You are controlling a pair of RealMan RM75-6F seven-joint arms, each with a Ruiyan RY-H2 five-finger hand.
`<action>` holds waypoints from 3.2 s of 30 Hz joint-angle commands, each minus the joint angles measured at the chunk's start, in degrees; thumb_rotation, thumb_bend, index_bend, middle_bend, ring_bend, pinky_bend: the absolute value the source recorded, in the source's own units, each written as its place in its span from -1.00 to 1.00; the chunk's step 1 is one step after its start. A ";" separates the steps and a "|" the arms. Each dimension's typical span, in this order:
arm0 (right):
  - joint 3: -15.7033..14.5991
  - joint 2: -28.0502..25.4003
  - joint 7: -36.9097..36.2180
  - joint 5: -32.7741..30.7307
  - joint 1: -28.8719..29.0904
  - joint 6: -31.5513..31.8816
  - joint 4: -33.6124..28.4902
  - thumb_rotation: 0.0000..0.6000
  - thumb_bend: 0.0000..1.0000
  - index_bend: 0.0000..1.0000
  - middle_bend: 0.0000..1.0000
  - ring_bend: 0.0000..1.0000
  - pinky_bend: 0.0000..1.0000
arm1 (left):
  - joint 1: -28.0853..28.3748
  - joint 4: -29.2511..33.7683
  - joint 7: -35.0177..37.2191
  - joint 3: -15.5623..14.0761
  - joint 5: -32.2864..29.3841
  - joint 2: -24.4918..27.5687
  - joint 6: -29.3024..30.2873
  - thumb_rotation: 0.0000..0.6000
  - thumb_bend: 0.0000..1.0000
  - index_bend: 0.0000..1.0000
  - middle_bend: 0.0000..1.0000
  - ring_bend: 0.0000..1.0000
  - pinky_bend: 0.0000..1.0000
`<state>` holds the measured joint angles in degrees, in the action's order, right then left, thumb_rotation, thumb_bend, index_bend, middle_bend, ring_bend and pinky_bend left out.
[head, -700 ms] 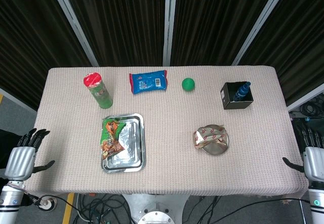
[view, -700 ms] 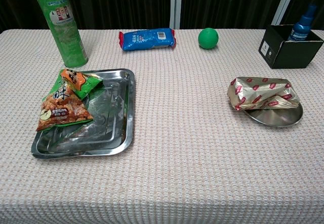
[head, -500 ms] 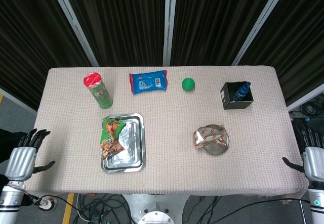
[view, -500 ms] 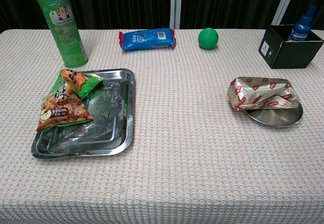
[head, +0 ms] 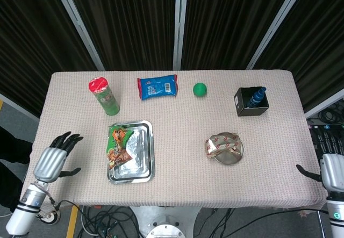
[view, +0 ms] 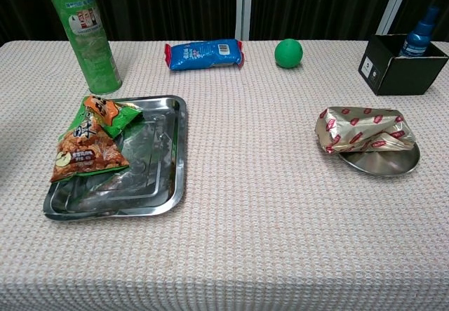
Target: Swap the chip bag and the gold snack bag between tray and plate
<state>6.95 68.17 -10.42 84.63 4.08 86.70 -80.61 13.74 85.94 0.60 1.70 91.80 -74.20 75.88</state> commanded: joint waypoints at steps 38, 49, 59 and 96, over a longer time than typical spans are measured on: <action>0.39 0.67 -3.80 -3.59 0.48 -3.89 3.23 1.00 -1.00 -1.00 -1.00 -1.00 -1.00 | 24.46 -15.16 -5.77 -0.38 4.98 -12.54 -20.15 1.00 -0.70 -0.45 -0.52 -0.70 -0.48; 0.30 0.27 -3.70 -4.30 0.62 -5.12 2.87 1.00 -0.99 -1.00 -1.00 -1.00 -1.00 | 25.75 -18.67 -4.08 -0.99 5.66 -14.85 -17.12 1.00 -0.37 0.08 0.00 -0.18 0.03; 0.44 0.20 -4.04 -4.49 0.54 -5.06 3.00 1.00 -0.99 -1.00 -1.00 -1.00 -1.00 | 27.65 -18.38 -0.97 0.87 6.45 -14.86 -12.28 1.00 -0.30 0.17 0.08 -0.11 0.09; 0.58 1.99 -9.10 -5.70 0.05 -6.67 8.60 1.00 -0.98 -1.00 -1.00 -1.00 -1.00 | 50.17 -51.10 13.33 6.61 4.02 -39.96 -16.26 1.00 -0.44 -0.63 -0.61 -0.61 -0.37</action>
<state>7.53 70.15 -19.50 78.92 4.13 80.04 -72.03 63.83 35.21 14.11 8.67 96.08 -113.92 59.46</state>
